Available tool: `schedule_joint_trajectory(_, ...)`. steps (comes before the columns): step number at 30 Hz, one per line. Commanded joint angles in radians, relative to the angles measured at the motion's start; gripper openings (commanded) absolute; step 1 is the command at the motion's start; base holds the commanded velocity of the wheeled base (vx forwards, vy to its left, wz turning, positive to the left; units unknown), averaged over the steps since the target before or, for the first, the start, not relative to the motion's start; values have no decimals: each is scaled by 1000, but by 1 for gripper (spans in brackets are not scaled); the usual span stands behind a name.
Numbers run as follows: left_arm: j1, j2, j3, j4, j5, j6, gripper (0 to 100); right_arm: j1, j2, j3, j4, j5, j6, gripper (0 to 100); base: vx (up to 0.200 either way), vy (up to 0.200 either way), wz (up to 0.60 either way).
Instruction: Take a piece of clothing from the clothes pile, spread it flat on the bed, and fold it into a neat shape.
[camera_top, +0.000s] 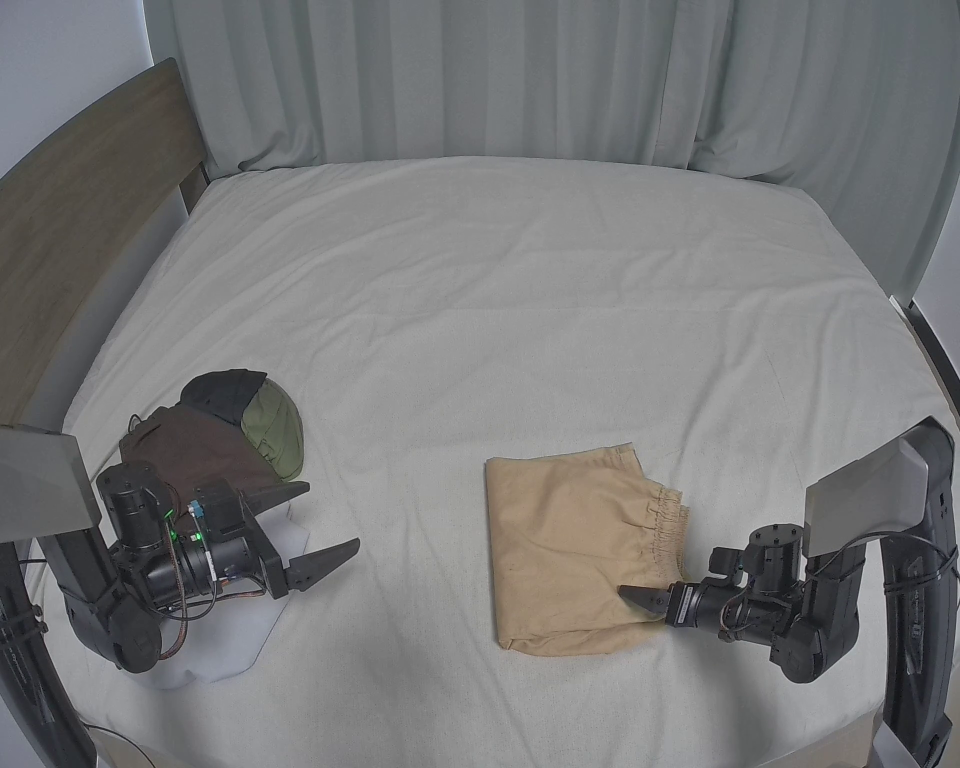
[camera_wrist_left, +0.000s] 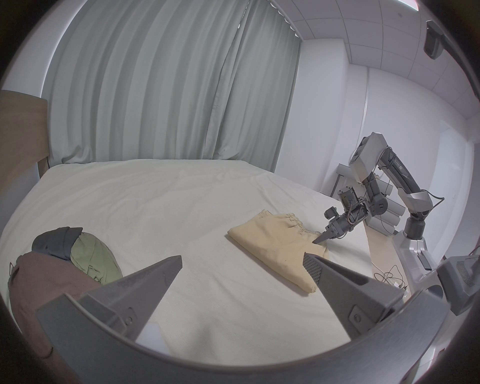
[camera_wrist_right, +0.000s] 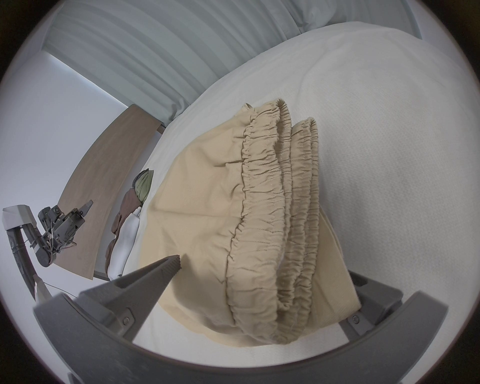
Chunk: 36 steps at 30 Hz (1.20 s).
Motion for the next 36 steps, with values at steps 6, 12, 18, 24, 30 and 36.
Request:
schedule_joint_trajectory(6, -2, -1, 0, -1, 0, 5, 100, 1, 2, 0, -1, 0, 0, 0, 0, 0, 0)
schedule_joint_trajectory(12, 0, 1, 0, -1, 0, 5, 100, 2, -1, 0, -1, 0, 0, 0, 0, 0, 0)
schedule_joint_trajectory(18, -2, 1, 0, -1, 0, 7, 100, 4, -2, 0, -1, 0, 0, 0, 0, 0, 0)
schedule_joint_trajectory(24, 0, 1, 0, -1, 0, 7, 100, 8, -7, 1, -1, -1, 0, 0, 0, 0, 0)
schedule_joint_trajectory(30, 0, 1, 0, -1, 0, 5, 100, 47, -74, 23, -1, -6, 0, 0, 0, 0, 0)
schedule_joint_trajectory(36, -2, 2, 0, -1, 0, 7, 100, 50, -134, 32, 1, -6, 0, 0, 0, 0, 0)
